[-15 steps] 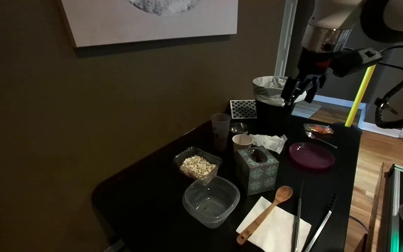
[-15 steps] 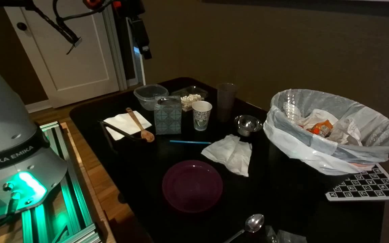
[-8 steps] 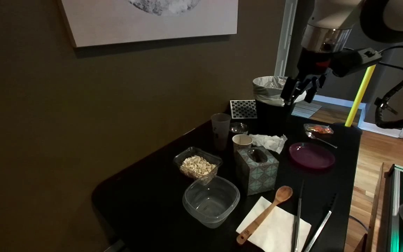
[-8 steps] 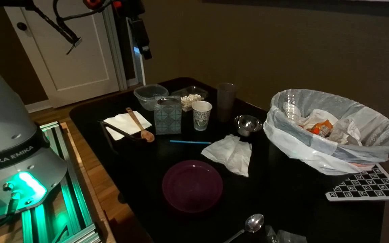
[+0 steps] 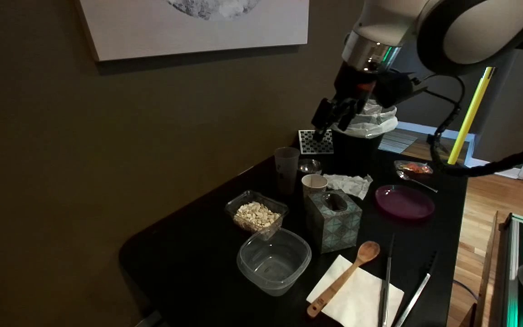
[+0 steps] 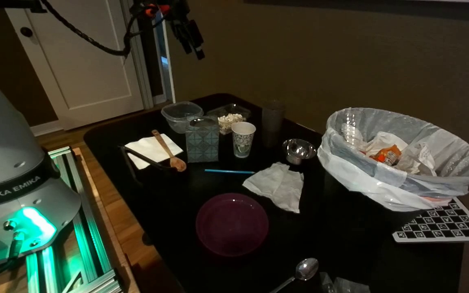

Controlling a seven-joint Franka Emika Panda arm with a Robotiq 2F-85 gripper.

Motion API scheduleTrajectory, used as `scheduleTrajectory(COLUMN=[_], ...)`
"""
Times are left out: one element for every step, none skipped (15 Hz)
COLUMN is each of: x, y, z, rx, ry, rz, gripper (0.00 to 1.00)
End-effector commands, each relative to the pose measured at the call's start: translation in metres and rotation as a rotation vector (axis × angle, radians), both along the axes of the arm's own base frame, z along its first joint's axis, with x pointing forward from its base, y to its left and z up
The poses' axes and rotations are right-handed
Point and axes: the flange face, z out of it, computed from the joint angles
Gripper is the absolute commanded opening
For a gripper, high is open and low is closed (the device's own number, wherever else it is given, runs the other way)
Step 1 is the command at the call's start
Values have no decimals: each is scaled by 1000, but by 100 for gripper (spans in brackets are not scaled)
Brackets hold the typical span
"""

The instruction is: Put some of the white objects in the bin

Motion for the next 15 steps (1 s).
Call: scheduleTrajectory(x=[63,78,93,110,124,137,148,158,169,177,185,191,197,201,185], y=[27,30,30,30,32,33,37,42,47,54,60,69,77,84,69], z=[-20,-26,-33,-40,-49,-57,-67,-79,-87,-97,-103,-113,-121,-125,-112], rx=[14,5,-7,-27,-24,-33,-45,-68,-74,-81,-84,-93,-107,-112,-96], ry=[-6,-3,9,20,39,49,68,92,111,132,151,171,191,214,174], rz=[70,85,88,90,89,85,89,97,96,94,93,98,101,105,105], gripper=[100,100,100,100,100,100,100,100,100,100,100,100,100,100,100])
